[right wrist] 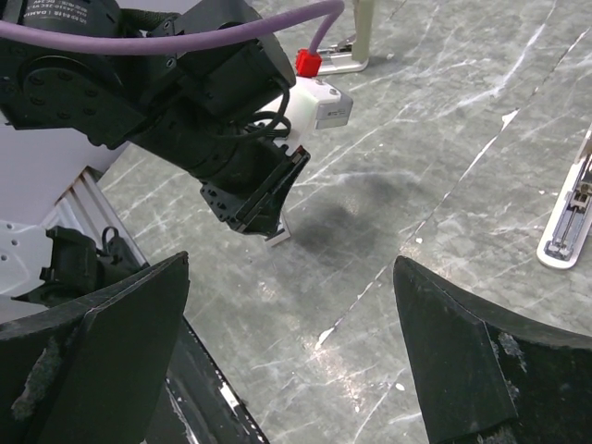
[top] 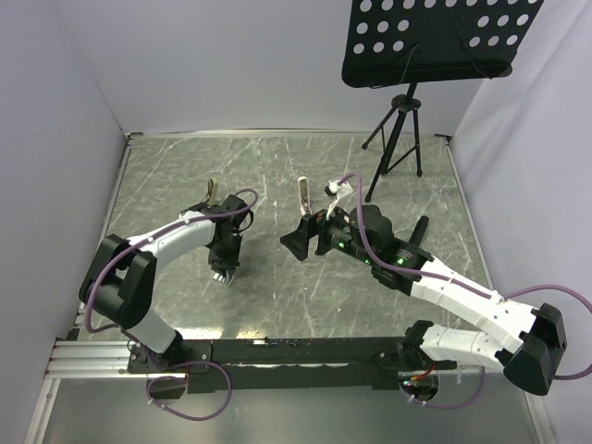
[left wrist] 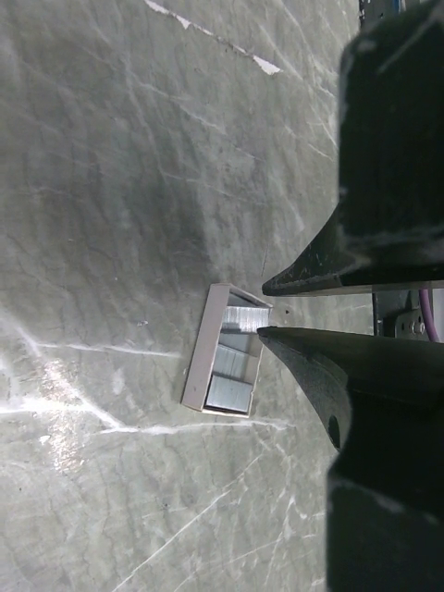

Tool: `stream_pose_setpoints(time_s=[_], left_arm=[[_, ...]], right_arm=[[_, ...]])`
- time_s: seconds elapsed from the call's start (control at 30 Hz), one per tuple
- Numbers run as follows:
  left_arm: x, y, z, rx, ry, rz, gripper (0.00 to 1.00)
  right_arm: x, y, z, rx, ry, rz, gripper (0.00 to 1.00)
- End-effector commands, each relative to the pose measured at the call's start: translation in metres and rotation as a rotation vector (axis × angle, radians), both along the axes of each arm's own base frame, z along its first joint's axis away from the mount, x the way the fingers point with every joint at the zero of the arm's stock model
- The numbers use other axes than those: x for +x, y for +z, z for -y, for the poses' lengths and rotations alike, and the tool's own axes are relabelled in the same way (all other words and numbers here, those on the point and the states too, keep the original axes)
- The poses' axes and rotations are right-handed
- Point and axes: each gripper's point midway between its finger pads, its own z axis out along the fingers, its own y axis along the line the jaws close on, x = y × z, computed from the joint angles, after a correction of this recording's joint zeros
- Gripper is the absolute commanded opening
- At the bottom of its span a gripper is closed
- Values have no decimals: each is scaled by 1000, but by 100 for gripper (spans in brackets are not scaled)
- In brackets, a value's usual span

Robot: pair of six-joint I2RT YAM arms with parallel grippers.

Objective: Unload the staples from the stapler

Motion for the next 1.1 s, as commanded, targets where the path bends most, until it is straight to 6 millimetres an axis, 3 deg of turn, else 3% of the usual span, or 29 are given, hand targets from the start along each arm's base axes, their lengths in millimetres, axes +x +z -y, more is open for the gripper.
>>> stream_pose_setpoints(time_s=[0.0, 0.3, 0.63, 1.07], left_arm=[[9, 4, 1, 18, -23, 18, 25], [15, 13, 0, 25, -10, 70, 26], [3, 15, 9, -36, 23, 27, 24], [-7, 0, -3, 34, 62, -23, 18]], right_arm=[[-1, 12, 4, 15, -7, 34, 98], [-2, 9, 2, 16, -3, 22, 98], [-3, 10, 2, 23, 1, 18, 98], [-5, 8, -2, 25, 26, 6, 99]])
